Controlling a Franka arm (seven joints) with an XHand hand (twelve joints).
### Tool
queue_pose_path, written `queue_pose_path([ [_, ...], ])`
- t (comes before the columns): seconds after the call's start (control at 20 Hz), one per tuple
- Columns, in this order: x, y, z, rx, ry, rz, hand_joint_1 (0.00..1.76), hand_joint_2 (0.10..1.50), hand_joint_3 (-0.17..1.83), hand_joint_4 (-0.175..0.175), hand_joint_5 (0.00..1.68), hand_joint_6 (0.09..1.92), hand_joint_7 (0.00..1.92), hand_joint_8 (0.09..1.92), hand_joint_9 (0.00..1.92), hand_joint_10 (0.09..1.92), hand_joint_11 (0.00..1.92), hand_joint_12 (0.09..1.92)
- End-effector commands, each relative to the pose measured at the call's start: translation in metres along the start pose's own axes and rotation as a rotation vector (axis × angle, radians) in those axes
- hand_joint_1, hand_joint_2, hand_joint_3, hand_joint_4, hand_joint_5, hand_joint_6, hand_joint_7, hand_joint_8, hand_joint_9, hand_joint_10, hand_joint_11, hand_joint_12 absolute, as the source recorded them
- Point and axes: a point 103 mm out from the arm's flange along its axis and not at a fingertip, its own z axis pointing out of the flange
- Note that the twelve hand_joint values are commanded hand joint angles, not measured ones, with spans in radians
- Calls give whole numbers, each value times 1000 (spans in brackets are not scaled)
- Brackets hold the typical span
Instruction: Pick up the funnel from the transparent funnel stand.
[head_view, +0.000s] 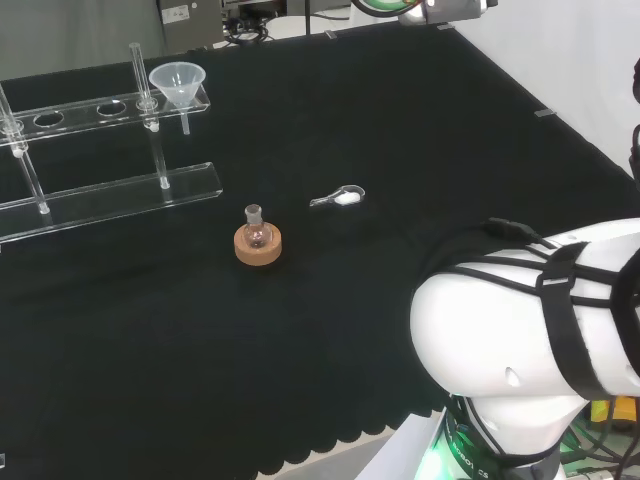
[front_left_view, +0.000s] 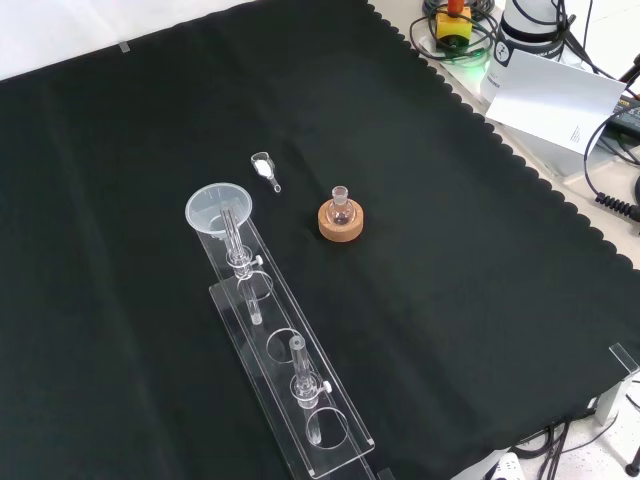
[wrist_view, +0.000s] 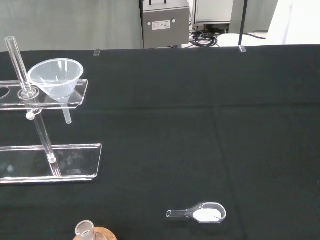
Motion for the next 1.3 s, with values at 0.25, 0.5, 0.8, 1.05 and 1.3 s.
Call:
queue_pose_path([
  [0.25, -5, 1, -1, -13, -9, 9, 0, 1196, 412, 3, 167, 87, 0, 447, 167, 635, 89, 1343],
  [0.5, -7, 4, 2, -8, -19, 22, 0, 1203, 399, 3, 173, 87, 0, 447, 169, 635, 87, 1347],
  [0.8, -9, 12, 16, 6, -23, 57, 0, 1206, 393, 2, 182, 87, 0, 447, 172, 635, 87, 1346],
  [1.05, -23, 32, 30, 21, -25, 64, 0, 1209, 385, 1, 198, 87, 13, 457, 184, 639, 88, 1347],
  [1.3, -35, 74, 47, 52, -25, 47, 0, 1209, 374, -5, 215, 87, 48, 475, 206, 646, 92, 1350],
])
